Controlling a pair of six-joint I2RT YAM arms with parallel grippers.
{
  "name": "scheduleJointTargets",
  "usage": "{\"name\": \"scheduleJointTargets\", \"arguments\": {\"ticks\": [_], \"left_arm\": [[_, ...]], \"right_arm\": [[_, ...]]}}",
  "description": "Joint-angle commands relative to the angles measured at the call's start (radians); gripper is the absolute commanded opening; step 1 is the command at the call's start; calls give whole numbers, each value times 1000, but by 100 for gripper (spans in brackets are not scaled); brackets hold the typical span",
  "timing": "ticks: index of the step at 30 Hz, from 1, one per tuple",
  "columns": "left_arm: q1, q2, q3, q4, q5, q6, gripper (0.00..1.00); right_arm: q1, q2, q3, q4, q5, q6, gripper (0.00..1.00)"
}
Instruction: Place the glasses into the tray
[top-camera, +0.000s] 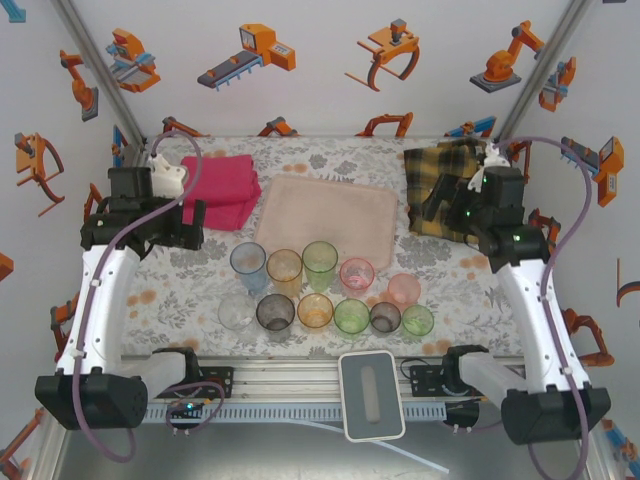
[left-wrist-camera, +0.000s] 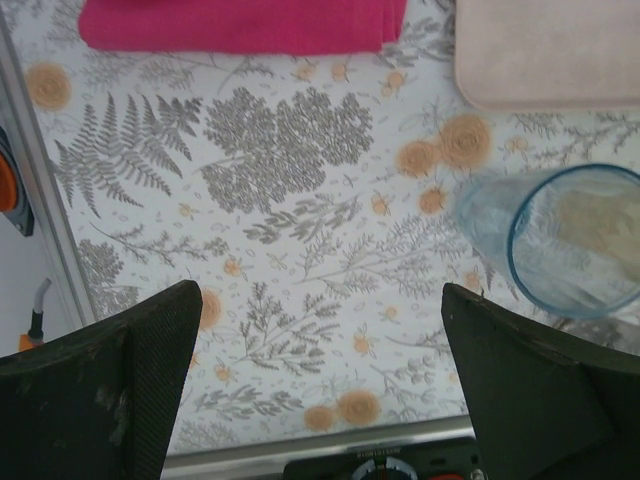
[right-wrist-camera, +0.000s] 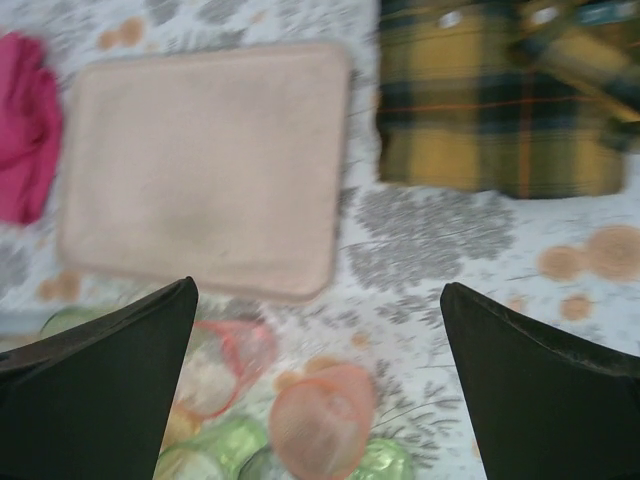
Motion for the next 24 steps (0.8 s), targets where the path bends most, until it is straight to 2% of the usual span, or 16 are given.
{"name": "scheduleJointTargets", "arguments": {"ticks": [1,3,5,10,14,19,24], "left_arm": [[-4,-3,39,-114,45,23,97],[-4,-1,46,-131,53,23,97],[-4,1,47,-137,60,22,97],[-12,3,47,-152,72,6,97],[-16,-6,59,-163,90,-32,97],[-14,-18,58,-172,93,-41,97],[-10,-28,57,-173,117,-57,97]], "right_arm": [[6,39,24,-17,-200,38,96],[23,80,72,-56,-201,51,90],[81,126,134,-117,-139,41,86],[342,280,300,-238,82,-4,81],[476,385,350,-228,100,29,72],[657,565,458,-294,201,10,70],[708,676,486,-313,240,32,67]]}}
